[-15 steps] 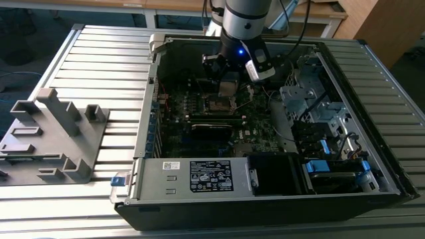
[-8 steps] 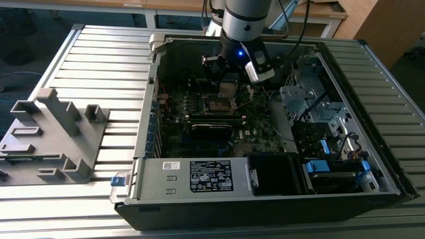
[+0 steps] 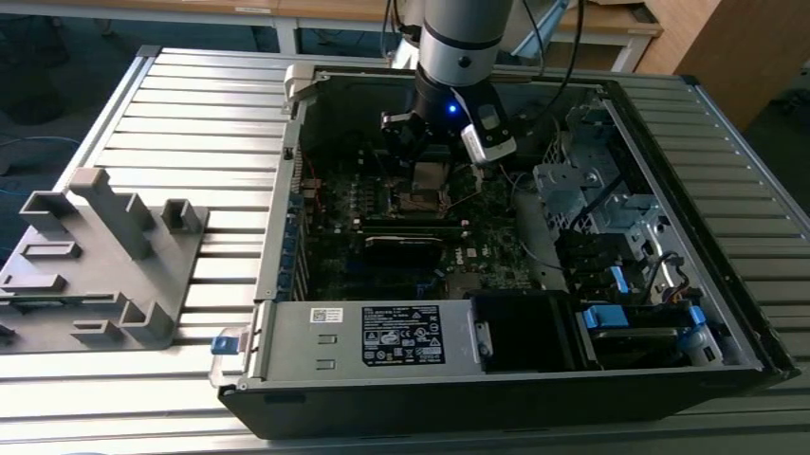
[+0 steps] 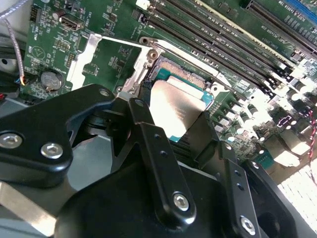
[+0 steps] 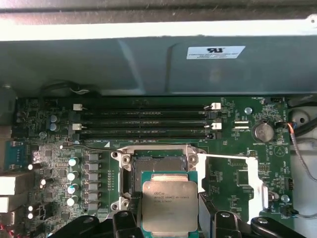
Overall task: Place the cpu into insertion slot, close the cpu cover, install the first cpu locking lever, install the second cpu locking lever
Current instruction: 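Place the cpu into insertion slot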
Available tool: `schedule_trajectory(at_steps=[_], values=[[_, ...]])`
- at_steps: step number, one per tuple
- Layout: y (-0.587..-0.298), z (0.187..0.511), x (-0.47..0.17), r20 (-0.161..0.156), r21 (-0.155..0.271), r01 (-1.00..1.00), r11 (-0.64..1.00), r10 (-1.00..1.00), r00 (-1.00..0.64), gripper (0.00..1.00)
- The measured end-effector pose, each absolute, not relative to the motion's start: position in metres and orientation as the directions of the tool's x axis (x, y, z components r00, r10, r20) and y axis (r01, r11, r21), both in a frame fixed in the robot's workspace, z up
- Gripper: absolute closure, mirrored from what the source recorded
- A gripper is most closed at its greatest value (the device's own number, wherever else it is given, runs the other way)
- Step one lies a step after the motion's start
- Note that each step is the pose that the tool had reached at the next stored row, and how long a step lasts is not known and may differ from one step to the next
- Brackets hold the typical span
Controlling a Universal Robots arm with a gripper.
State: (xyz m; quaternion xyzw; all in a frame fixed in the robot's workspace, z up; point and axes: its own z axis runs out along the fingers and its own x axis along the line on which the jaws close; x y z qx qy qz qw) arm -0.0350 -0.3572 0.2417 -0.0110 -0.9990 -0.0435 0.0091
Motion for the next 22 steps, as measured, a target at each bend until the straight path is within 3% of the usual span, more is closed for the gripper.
schedule_trajectory(at_steps=[22], values=[[-0.35, 0.224, -0.038, 0.02, 0.085, 0.033, 0.996, 0.032, -0.999, 0.46]])
